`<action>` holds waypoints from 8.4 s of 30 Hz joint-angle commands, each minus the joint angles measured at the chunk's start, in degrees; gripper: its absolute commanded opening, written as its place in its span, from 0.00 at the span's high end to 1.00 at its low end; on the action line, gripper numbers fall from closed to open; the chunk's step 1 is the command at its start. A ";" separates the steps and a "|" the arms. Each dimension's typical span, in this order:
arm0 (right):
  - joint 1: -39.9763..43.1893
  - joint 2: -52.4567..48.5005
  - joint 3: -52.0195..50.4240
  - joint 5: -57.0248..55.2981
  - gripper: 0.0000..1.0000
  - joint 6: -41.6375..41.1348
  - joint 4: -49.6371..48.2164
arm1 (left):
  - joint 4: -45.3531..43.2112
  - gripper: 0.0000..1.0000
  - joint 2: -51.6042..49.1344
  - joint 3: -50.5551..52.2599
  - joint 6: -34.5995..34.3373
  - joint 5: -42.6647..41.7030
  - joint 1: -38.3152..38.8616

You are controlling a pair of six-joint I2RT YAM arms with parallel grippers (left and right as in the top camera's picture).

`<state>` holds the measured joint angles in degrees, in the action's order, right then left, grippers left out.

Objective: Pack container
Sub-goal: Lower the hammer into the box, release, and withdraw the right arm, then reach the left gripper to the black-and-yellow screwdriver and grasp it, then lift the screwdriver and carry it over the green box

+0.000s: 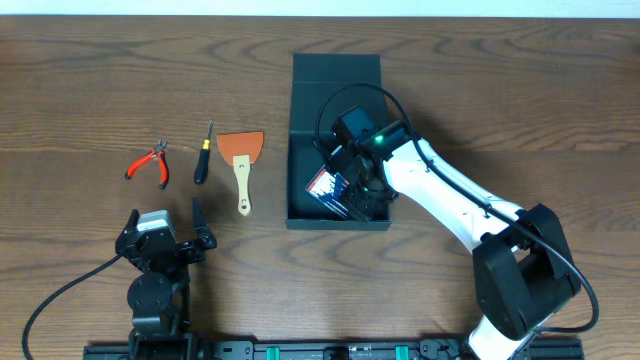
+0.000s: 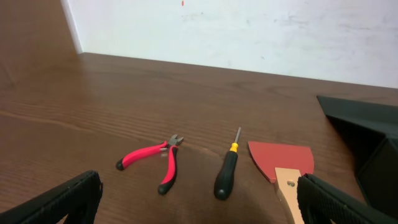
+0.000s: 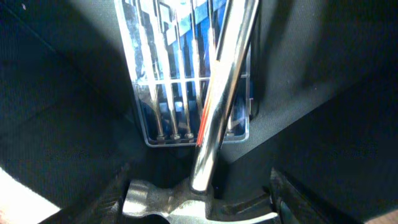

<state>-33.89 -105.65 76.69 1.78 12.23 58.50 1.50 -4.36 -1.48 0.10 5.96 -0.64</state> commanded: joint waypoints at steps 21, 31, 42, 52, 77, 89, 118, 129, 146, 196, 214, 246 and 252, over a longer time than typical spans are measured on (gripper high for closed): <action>-0.46 -0.94 -0.31 2.56 0.32 0.20 -4.24 | 2.08 0.01 0.37 1.25 0.74 0.66 -0.20; -0.55 -4.13 -0.33 3.19 0.30 -0.39 -4.98 | 2.08 0.01 0.37 1.25 0.74 0.66 -0.20; -0.55 -4.20 -0.04 3.17 0.09 -0.42 -4.81 | 2.08 0.01 0.37 1.25 0.74 0.66 -0.20; -0.11 -4.20 19.82 -3.69 0.07 -7.65 4.20 | 2.08 0.02 0.37 1.25 0.74 0.66 -0.20; 29.86 -4.20 49.53 -15.26 0.01 -25.07 22.10 | 2.08 0.02 0.37 1.25 0.74 0.66 -0.20; 29.79 -4.20 49.53 -15.26 0.01 -25.07 22.10 | 2.03 0.01 0.37 1.25 0.26 0.26 -0.20; 29.73 -4.20 49.53 -15.26 0.01 -25.07 22.10 | 32.04 0.02 -64.41 -55.47 14.47 -0.28 -0.20; 29.73 -4.20 49.53 -15.26 0.01 -25.07 22.08 | 29.27 0.01 -73.64 -56.52 12.28 -9.44 -0.20; 29.73 -4.20 49.53 -15.26 0.01 -25.07 22.10 | 29.46 0.10 -84.72 -56.54 6.67 -6.34 -0.31; 29.73 -4.20 49.53 -15.26 0.01 -25.07 22.08 | 29.53 0.64 -107.73 -64.81 10.51 -2.73 -0.31; 29.73 -4.20 49.53 -15.26 0.01 -25.07 22.10 | 27.78 0.94 -97.35 -66.64 10.12 -2.71 -0.31; 29.73 -4.20 49.53 -15.26 0.01 -25.07 22.10 | 43.95 0.94 -77.40 -71.87 10.38 -19.67 26.80; 29.73 -4.20 49.53 -15.26 0.01 -25.07 22.10 | 44.22 0.94 -82.25 -70.99 13.05 -18.80 33.40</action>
<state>-4.36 -110.21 125.43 -13.47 -11.79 80.55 45.43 -83.61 -72.47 11.46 -13.34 31.18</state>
